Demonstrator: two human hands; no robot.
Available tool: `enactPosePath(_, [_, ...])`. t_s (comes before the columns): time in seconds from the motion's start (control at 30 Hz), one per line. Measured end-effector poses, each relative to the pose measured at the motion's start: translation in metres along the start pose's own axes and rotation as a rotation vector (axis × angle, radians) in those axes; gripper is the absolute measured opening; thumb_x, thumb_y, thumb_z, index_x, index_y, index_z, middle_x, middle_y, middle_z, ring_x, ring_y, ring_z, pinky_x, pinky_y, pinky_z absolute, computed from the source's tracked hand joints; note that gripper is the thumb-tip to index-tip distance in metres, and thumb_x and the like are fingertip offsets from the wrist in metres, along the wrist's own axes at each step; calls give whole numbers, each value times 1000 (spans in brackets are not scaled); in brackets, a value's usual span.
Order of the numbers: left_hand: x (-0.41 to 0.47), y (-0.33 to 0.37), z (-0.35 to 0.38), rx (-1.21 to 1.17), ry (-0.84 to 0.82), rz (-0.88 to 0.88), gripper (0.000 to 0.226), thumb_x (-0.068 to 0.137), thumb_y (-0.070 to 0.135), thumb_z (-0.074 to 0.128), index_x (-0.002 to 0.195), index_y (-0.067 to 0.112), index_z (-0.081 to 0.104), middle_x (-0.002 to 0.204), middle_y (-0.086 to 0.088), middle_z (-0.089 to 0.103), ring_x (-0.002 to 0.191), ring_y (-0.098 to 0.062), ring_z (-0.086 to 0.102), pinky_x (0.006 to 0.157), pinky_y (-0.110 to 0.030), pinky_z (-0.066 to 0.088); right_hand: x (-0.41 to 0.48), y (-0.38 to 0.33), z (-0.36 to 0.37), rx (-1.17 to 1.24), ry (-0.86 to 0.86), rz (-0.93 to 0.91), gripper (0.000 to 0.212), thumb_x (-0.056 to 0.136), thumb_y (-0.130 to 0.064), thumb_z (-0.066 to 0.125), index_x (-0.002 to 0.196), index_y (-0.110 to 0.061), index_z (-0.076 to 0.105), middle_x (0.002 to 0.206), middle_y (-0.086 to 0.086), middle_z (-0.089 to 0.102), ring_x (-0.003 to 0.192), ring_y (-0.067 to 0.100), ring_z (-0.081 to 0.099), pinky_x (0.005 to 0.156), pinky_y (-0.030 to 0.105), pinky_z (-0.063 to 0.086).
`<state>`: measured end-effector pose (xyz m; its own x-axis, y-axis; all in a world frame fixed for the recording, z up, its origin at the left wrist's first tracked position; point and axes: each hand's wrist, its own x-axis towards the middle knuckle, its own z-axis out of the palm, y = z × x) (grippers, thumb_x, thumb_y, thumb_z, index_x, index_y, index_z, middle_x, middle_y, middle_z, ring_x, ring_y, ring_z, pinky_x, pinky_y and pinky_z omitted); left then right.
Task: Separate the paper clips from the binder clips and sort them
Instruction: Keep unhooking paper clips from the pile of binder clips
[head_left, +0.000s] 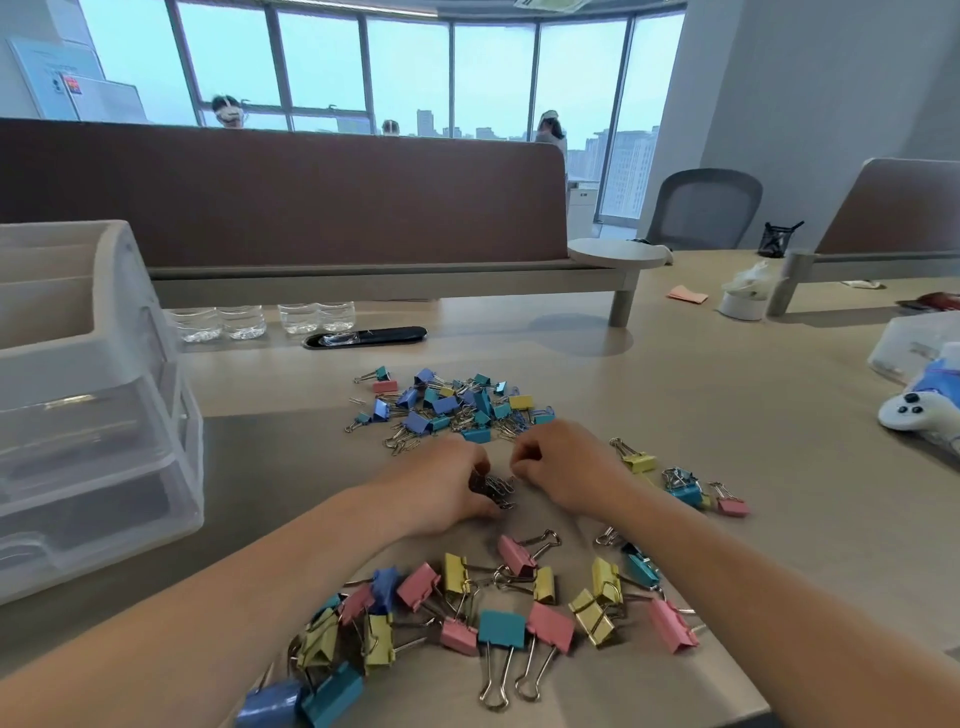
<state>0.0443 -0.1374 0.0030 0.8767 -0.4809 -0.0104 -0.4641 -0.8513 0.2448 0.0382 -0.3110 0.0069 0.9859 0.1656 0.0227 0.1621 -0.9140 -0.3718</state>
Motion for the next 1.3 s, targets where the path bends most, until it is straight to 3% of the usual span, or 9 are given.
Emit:
enactPosePath(0.1, [2, 0, 1, -5, 20, 11, 44, 84, 48, 68, 118, 21, 60, 107, 2, 57, 91, -15, 55, 74, -29, 47, 2, 10, -3, -35, 53, 42, 17, 96, -18, 55, 94, -22, 72, 99, -1, 71, 92, 16, 63, 87, 35, 53])
enactPosePath(0.23, [6, 4, 1, -46, 36, 26, 35, 89, 36, 66, 120, 21, 60, 94, 8, 49, 81, -10, 48, 61, -20, 33, 5, 16, -7, -107, 22, 64, 32, 99, -16, 48, 126, -20, 66, 127, 4, 65, 113, 21, 60, 97, 32, 47])
enactPosePath(0.37, [11, 4, 1, -91, 36, 20, 30, 92, 29, 64, 121, 20, 60, 104, 3, 57, 86, -10, 50, 70, -22, 37, 17, 15, -6, -158, -32, 48, 47, 95, -13, 47, 138, -29, 55, 140, 4, 56, 124, 23, 54, 102, 33, 45])
enactPosePath(0.6, [6, -5, -11, -102, 9, 13, 23, 96, 21, 58, 118, 18, 62, 104, 3, 59, 87, -10, 54, 66, -20, 40, 29, 9, -5, -202, -60, 34, 48, 91, -14, 48, 134, -33, 58, 136, 3, 59, 117, 24, 57, 96, 36, 50])
enactPosePath(0.7, [1, -8, -17, -72, -56, 6, 28, 96, 20, 58, 124, 19, 60, 102, 3, 62, 90, -12, 58, 78, -28, 49, 31, 9, -2, -219, -59, 26, 49, 90, -14, 47, 130, -39, 61, 133, 1, 61, 113, 22, 59, 90, 32, 51])
enactPosePath(0.83, [-4, -9, -19, -80, -165, 26, 42, 93, 20, 63, 133, 19, 54, 101, 5, 64, 91, -12, 59, 84, -31, 50, 26, 7, -3, -218, -76, 1, 51, 92, -11, 43, 128, -40, 62, 133, 1, 61, 107, 21, 61, 87, 31, 53])
enactPosePath(0.97, [-4, -9, -18, -26, -178, 56, 53, 90, 24, 67, 139, 19, 49, 98, 3, 63, 89, -15, 59, 81, -33, 48, 18, 7, -3, -232, -92, -35, 46, 94, -14, 44, 128, -39, 62, 134, -4, 61, 110, 18, 62, 92, 33, 53])
enactPosePath(1.17, [-5, -11, -12, -42, -117, 67, 41, 89, 29, 68, 128, 21, 58, 86, 6, 59, 78, -11, 55, 69, -29, 43, 7, 7, -4, -171, -122, -47, 33, 98, -23, 48, 121, -37, 67, 134, -9, 61, 115, 13, 59, 97, 36, 51])
enactPosePath(1.3, [-4, -11, -9, -44, -82, 68, 38, 91, 29, 66, 126, 19, 58, 82, 7, 57, 73, -10, 52, 64, -25, 40, 7, 13, -10, -145, -38, 2, 36, 98, -17, 45, 126, -29, 65, 133, -2, 61, 101, 12, 58, 90, 26, 48])
